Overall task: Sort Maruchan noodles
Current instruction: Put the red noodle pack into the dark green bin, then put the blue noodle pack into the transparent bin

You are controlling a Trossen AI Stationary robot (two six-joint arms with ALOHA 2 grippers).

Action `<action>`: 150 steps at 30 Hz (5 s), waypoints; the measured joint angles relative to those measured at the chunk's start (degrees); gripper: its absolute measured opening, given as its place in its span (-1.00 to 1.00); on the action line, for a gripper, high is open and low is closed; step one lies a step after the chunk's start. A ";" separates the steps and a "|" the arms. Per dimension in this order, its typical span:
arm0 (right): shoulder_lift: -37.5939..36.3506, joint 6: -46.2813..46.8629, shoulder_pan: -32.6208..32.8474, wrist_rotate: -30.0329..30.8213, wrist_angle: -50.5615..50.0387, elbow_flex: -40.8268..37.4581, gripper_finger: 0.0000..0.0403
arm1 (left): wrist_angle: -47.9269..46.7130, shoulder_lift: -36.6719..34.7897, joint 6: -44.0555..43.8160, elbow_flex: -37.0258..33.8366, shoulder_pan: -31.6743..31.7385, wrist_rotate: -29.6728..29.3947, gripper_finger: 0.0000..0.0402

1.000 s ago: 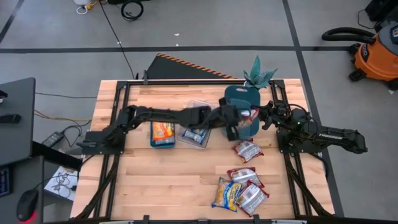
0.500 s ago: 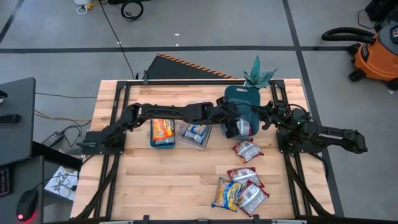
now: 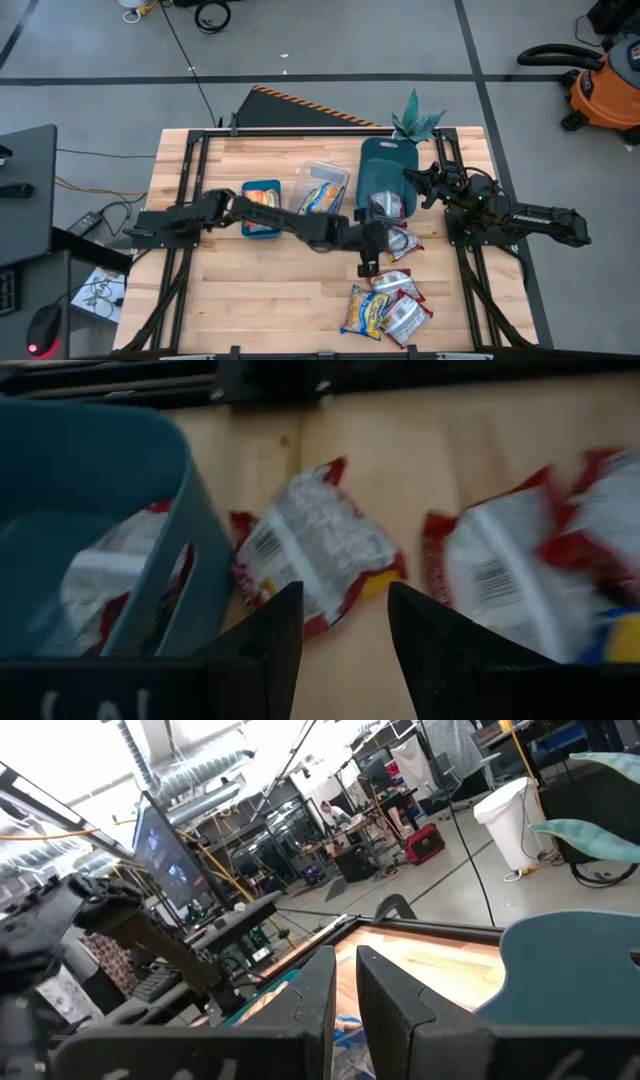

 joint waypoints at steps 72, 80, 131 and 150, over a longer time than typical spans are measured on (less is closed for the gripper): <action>-0.02 0.00 0.01 0.02 0.07 -0.01 -0.75 | -2.15 -3.71 18.05 5.55 1.20 -14.43 -0.97; -0.01 0.00 -0.01 0.00 0.06 0.00 -0.75 | 3.99 -7.89 23.88 5.55 4.69 -17.06 -0.97; -0.02 0.00 0.01 -0.04 0.08 -0.01 -0.75 | -29.02 -7.17 -2.02 5.44 -0.39 4.59 -0.07; -0.02 0.00 -0.01 -0.11 0.05 0.00 -0.75 | -26.05 -2.17 -14.58 5.40 -15.04 0.36 -0.07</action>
